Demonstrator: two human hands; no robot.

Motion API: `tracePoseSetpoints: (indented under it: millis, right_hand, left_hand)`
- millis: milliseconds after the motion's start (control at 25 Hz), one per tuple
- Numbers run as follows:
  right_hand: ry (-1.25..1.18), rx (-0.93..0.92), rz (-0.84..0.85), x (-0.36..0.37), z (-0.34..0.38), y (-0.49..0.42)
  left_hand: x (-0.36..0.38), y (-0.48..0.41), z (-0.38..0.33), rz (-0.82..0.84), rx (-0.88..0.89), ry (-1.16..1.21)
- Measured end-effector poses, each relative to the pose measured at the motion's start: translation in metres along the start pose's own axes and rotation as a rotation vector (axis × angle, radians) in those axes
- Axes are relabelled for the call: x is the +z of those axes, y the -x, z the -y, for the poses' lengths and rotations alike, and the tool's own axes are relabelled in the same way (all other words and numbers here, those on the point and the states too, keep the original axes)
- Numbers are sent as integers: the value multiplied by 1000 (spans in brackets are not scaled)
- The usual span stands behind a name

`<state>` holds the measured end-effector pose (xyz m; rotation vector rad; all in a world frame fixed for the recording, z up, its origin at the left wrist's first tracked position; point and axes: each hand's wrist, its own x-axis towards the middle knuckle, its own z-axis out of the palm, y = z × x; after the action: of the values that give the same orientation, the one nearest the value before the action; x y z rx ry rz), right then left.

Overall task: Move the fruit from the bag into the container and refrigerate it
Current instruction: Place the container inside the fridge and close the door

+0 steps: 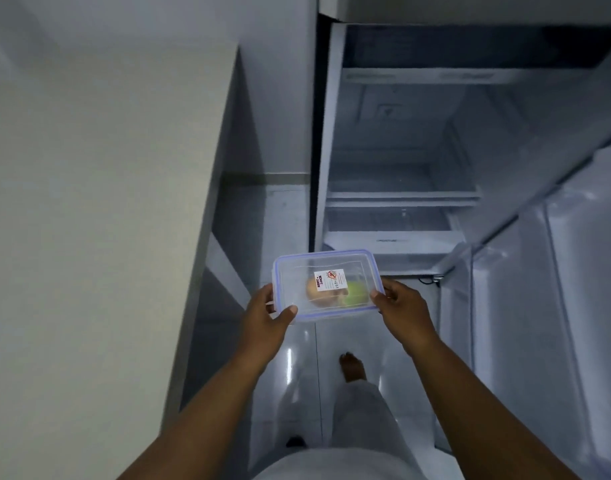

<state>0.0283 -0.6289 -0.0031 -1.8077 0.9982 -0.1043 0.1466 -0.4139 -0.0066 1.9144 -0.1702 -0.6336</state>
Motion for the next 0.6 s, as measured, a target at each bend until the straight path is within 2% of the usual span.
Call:
tracePoseSetpoints:
  millis: [400,600]
  right_hand:
    - [45,80,-87,-70,-64,-155]
    - [117,39,-143,-89,-98,-265]
  left_hand:
    - [140,-142,-14,134,-25,-32]
    - [208,-241,-7,154,-55,32]
